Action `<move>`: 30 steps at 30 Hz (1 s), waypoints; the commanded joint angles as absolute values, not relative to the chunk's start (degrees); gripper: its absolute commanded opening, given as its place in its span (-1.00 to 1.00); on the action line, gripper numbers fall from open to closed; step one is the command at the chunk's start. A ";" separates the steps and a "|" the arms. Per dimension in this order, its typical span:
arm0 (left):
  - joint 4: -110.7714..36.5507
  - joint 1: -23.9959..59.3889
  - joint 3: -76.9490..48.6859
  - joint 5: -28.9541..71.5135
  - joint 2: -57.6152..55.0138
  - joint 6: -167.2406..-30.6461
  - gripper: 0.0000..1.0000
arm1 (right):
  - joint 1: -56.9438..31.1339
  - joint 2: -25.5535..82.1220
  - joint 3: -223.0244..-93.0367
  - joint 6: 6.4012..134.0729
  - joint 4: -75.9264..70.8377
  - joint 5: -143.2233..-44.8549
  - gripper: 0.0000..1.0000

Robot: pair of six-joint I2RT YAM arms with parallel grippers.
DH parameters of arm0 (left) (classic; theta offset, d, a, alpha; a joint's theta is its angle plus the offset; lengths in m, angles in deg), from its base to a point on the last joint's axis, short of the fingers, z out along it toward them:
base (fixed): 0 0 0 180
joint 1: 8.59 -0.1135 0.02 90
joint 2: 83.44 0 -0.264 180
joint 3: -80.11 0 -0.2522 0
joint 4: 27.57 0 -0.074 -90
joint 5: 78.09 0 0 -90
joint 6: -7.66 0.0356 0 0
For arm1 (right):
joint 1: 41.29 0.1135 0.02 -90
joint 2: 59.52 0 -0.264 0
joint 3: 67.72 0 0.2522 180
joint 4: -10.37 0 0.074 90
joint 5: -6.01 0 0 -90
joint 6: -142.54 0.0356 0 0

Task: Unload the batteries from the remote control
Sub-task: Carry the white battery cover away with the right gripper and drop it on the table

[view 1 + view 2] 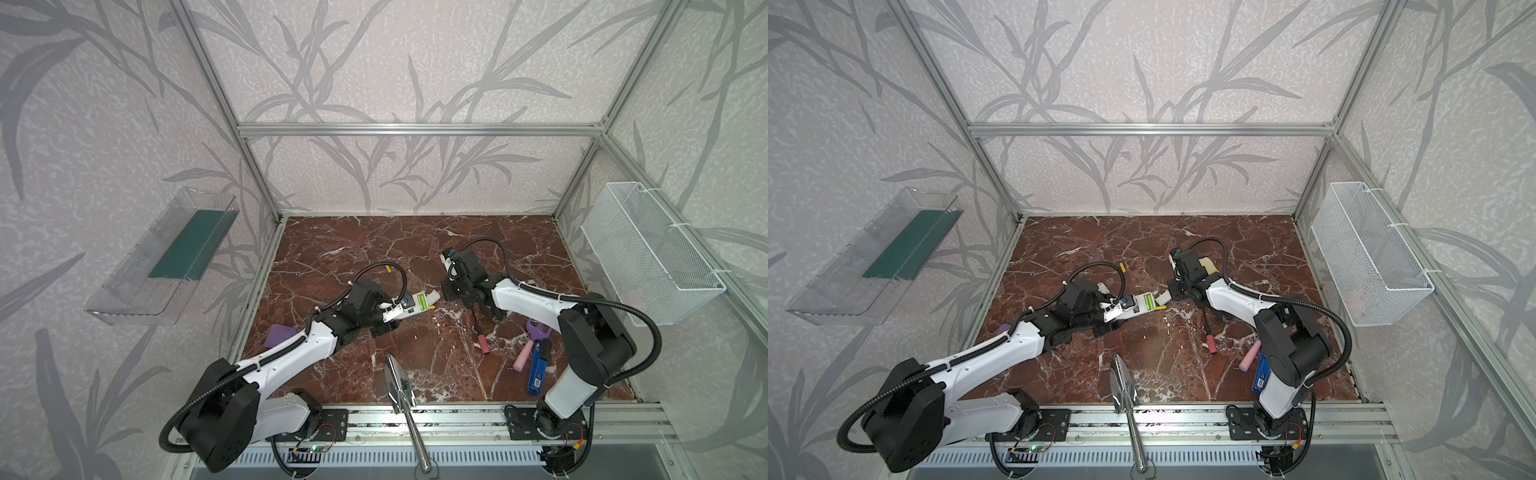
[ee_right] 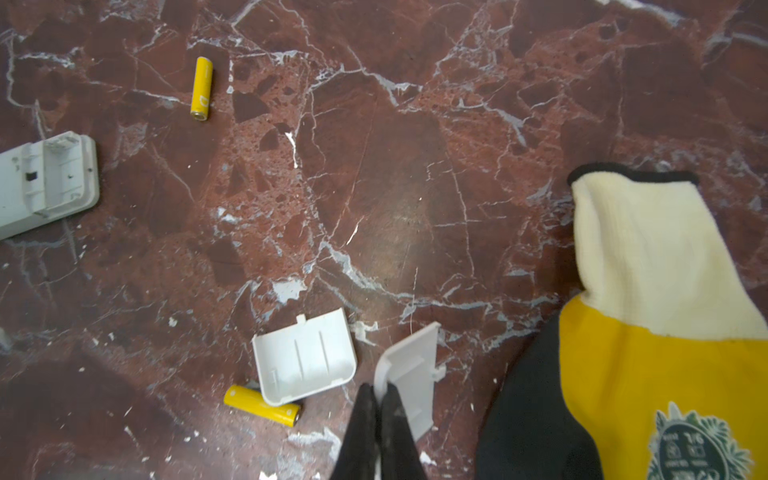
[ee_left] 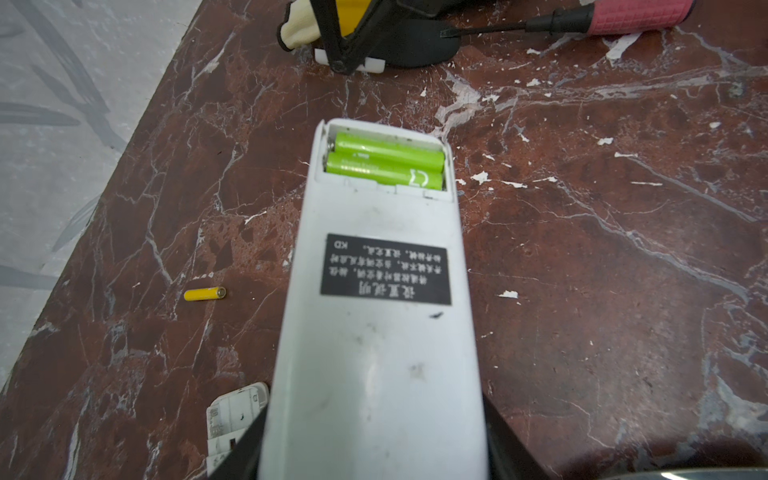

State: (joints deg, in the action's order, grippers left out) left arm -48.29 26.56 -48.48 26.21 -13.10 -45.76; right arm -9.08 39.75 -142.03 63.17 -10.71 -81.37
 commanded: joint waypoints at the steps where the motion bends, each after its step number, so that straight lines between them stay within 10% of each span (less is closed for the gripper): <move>1: -49.57 27.26 -48.15 29.12 -12.41 -43.76 -0.45 | -9.36 42.91 -144.16 63.82 -10.33 -79.10 -1.00; 23: -50.90 31.15 -45.50 31.86 -6.84 -40.95 -0.46 | -9.95 51.49 -146.97 65.44 -9.26 -80.52 -0.81; 30: -51.17 31.48 -44.92 32.30 -6.27 -40.37 -0.45 | -10.28 50.07 -146.36 65.46 -8.31 -82.48 -0.45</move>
State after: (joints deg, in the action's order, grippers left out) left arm -50.85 31.15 -47.11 30.65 -6.47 -41.80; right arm -9.98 51.13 -146.38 65.01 -8.15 -81.29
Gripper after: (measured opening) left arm 0.546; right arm 0.270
